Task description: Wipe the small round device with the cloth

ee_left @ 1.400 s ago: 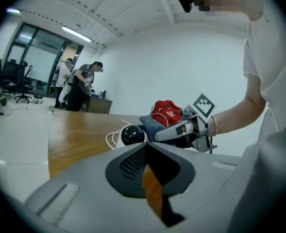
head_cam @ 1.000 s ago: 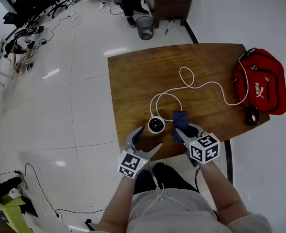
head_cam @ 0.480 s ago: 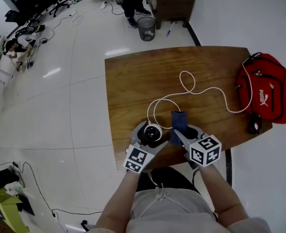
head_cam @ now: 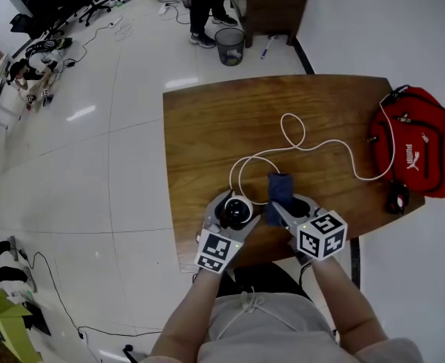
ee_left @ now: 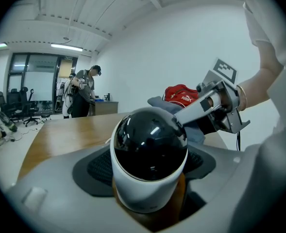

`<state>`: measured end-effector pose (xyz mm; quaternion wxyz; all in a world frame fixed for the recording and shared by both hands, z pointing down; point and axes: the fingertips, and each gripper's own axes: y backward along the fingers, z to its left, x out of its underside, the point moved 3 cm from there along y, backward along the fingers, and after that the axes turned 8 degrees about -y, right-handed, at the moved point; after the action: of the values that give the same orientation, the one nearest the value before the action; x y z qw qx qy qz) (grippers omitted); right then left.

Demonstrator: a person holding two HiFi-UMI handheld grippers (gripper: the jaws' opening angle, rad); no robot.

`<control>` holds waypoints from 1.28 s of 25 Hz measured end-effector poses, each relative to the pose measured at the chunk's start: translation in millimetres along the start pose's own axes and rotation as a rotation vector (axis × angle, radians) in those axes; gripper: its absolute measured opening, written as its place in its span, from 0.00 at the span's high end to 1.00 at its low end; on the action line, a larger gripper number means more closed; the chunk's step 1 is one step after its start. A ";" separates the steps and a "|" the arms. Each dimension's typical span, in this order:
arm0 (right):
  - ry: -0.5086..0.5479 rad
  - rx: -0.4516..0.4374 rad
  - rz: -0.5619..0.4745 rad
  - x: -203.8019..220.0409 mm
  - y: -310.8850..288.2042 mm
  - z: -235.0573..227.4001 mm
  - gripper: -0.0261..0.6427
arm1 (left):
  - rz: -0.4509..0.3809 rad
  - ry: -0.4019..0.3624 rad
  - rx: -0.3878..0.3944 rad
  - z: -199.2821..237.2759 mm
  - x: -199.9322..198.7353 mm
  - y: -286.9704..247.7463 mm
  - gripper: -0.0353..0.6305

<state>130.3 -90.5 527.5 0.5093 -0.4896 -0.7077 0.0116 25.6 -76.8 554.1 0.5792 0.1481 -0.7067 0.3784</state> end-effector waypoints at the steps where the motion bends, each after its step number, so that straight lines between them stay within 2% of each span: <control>1: 0.000 0.002 0.003 -0.6 1.2 -0.4 0.80 | 0.007 0.000 0.005 -0.7 0.1 0.6 0.37; 5: 0.015 0.017 0.024 -1.6 7.8 -0.3 0.80 | -0.012 0.008 0.042 -3.7 -18.7 9.4 0.37; 10: 0.028 0.024 0.073 5.8 15.5 13.2 0.80 | -0.126 0.003 0.074 -0.5 -87.7 34.9 0.37; 14: 0.070 -0.014 0.094 3.7 13.1 33.5 0.80 | -0.235 -0.037 0.090 2.8 -145.5 47.3 0.38; 17: 0.109 -0.070 0.077 -4.4 9.9 56.2 0.80 | -0.295 -0.028 0.108 2.0 -170.6 52.9 0.38; 21: 0.223 -0.173 0.000 -22.4 14.1 87.4 0.80 | -0.302 -0.040 0.136 -3.4 -177.4 53.9 0.38; 24: 0.304 -0.210 -0.028 -22.5 19.8 95.6 0.80 | -0.324 -0.022 0.145 -6.4 -178.1 54.9 0.38; 32: 0.343 -0.281 -0.021 -5.9 29.9 105.8 0.80 | -0.354 0.027 0.160 -6.6 -175.5 53.9 0.38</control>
<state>73.3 -28.1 457.1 0.5492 -0.5432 -0.6103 -0.1758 45.4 -76.2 371.4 0.6324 0.3105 -0.6296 0.3274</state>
